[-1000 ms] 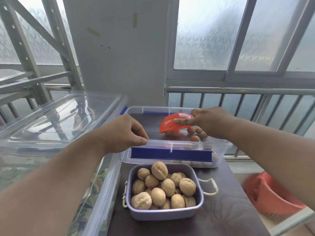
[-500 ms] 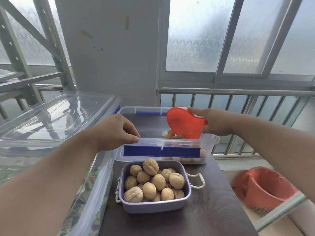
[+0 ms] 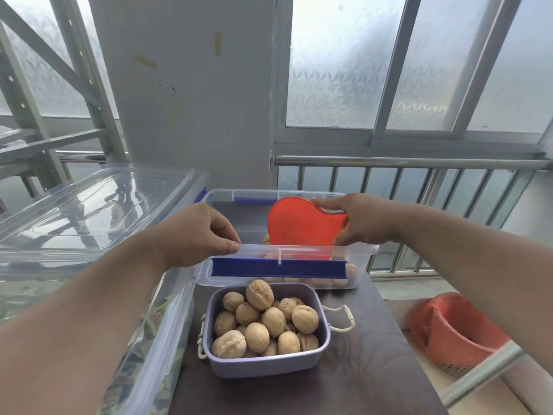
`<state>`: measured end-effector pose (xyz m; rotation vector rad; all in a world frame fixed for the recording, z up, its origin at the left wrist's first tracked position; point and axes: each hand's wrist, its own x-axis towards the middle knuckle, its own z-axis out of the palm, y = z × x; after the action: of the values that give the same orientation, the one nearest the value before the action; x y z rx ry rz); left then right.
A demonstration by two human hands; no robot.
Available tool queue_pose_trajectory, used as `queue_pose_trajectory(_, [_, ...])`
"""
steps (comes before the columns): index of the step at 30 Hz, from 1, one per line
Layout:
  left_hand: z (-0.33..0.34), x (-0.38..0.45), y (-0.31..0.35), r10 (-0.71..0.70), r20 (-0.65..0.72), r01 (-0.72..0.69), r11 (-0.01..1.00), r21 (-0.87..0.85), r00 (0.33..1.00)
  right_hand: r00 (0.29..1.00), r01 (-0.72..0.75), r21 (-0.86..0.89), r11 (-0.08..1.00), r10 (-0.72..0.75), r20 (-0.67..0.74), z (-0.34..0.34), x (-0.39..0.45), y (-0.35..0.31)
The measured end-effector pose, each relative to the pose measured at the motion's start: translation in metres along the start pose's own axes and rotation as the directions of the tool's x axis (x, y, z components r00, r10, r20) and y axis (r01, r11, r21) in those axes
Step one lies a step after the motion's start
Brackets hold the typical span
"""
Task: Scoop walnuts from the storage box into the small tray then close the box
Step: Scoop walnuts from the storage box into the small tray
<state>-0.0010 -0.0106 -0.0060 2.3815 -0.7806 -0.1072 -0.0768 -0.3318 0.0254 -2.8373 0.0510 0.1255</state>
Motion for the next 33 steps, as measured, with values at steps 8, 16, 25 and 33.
queue_pose_trajectory(8, [-0.001, 0.002, -0.002, 0.008, 0.023, -0.008, 1.000, -0.014, 1.000, 0.994, -0.021, 0.263, 0.965, -0.009, 0.112, 0.011, 0.017, 0.000])
queue_pose_trajectory(16, [-0.001, 0.002, -0.001, 0.004, 0.038, -0.003, 1.000, -0.008, 0.999, 0.986, -0.040, 0.488, 0.872, -0.044, 0.159, 0.019, 0.011, -0.002])
queue_pose_trajectory(25, [-0.002, 0.002, -0.002, -0.001, 0.038, 0.001, 1.000, -0.003, 0.999, 0.977, -0.136, 0.800, 0.584, -0.056, 0.207, 0.018, 0.013, 0.006])
queue_pose_trajectory(33, [-0.001, 0.002, -0.002, -0.024, -0.071, 0.017, 0.995, -0.098, 0.997, 0.973, -0.163, 0.891, 0.424, -0.077, 0.215, 0.010, 0.000, 0.003])
